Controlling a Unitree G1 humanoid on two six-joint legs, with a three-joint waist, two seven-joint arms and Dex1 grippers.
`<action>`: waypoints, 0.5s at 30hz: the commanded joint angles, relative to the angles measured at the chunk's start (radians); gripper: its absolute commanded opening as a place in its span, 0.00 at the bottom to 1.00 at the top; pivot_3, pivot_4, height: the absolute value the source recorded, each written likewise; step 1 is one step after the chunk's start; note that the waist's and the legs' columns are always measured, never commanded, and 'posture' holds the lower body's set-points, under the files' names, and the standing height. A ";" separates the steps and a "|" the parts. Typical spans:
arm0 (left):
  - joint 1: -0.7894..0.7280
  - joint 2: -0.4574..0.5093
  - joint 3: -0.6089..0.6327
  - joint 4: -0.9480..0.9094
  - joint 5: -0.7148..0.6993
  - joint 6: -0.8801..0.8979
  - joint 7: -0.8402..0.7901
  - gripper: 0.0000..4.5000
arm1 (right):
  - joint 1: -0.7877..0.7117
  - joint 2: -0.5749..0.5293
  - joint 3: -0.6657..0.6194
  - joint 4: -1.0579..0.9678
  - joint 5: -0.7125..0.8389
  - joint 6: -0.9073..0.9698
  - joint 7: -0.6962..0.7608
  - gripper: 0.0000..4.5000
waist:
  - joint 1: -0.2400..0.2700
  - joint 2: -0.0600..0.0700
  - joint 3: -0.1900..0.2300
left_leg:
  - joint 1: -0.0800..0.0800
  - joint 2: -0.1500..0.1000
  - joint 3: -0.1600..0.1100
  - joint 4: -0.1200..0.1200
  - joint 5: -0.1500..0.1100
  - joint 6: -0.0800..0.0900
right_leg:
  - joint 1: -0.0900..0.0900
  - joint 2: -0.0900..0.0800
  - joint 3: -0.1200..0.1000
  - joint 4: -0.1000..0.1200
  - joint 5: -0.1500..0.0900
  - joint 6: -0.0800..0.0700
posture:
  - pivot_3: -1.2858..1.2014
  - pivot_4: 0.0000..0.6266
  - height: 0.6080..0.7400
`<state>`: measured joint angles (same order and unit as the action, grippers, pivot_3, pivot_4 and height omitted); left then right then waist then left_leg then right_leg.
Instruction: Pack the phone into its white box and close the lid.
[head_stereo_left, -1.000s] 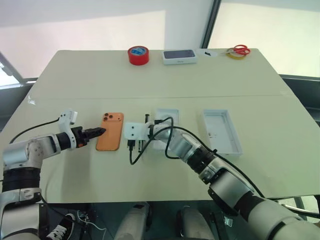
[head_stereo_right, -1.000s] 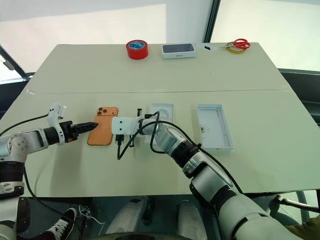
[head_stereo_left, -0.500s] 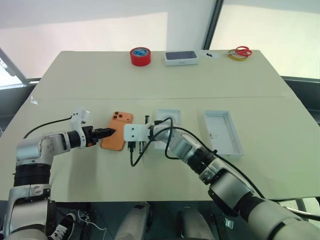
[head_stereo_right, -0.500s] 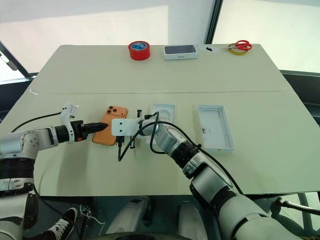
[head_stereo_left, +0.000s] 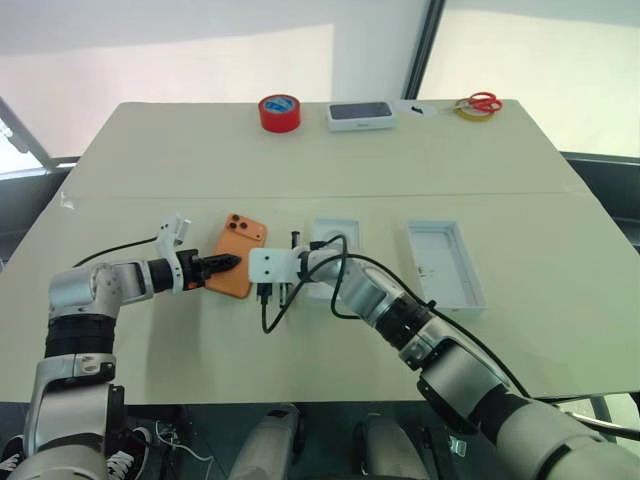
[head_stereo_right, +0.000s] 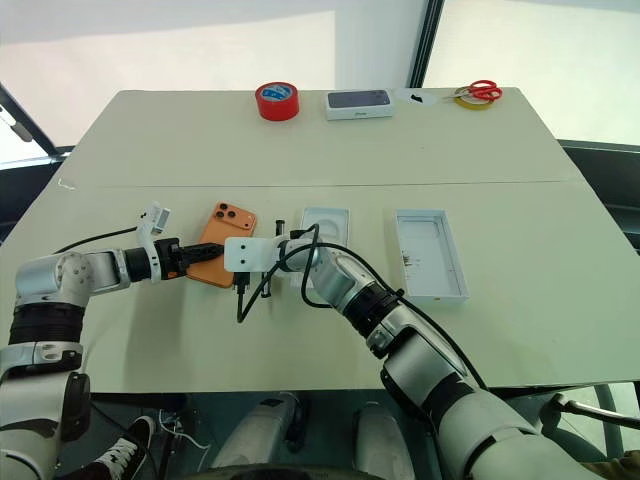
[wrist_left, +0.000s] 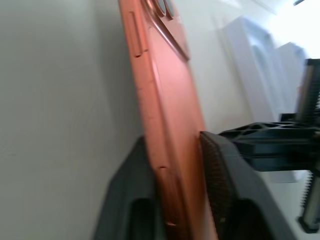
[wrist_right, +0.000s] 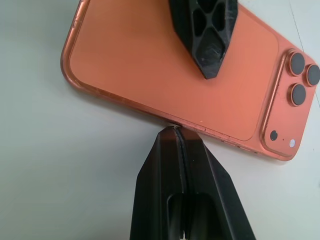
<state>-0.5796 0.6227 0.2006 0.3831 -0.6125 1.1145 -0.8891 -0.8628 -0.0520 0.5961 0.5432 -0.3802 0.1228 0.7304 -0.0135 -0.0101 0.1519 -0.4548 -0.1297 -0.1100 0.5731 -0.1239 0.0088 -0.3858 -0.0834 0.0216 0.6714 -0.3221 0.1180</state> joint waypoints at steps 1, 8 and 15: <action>0.018 -0.022 0.003 0.042 0.018 0.015 0.049 0.01 | -0.001 0.009 -0.010 -0.034 0.000 -0.013 -0.009 0.00 | -0.004 0.000 0.000 | 0.004 0.000 0.000 -0.001 0.000 0.000 | 0.003 0.000 0.000 0.000 0.000 0.000 | 0.52 0.24 1.00; 0.017 -0.057 0.166 0.084 -0.055 0.038 0.111 0.01 | 0.040 0.006 -0.143 -0.156 0.182 0.020 0.073 0.00 | -0.004 -0.001 0.000 | 0.014 0.001 -0.002 -0.012 0.000 0.001 | 0.008 -0.002 0.000 -0.003 0.000 -0.001 | 0.52 0.24 1.00; 0.118 -0.163 0.337 -0.141 -0.220 0.120 0.215 0.00 | 0.157 -0.183 -0.211 -0.454 0.377 0.046 0.342 0.63 | -0.002 -0.001 0.000 | 0.013 0.001 -0.002 -0.012 -0.001 0.001 | 0.009 -0.003 0.000 -0.005 0.000 0.000 | 0.52 0.24 1.00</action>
<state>-0.4689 0.4654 0.4951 0.3317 -0.7668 1.2100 -0.6860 -0.7304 -0.1905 0.4021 0.1655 -0.0309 0.1989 1.0177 -0.0152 -0.0112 0.1516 -0.4424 -0.1291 -0.1118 0.5611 -0.1250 0.0107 -0.3771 -0.0870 0.0211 0.6653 -0.3224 0.1175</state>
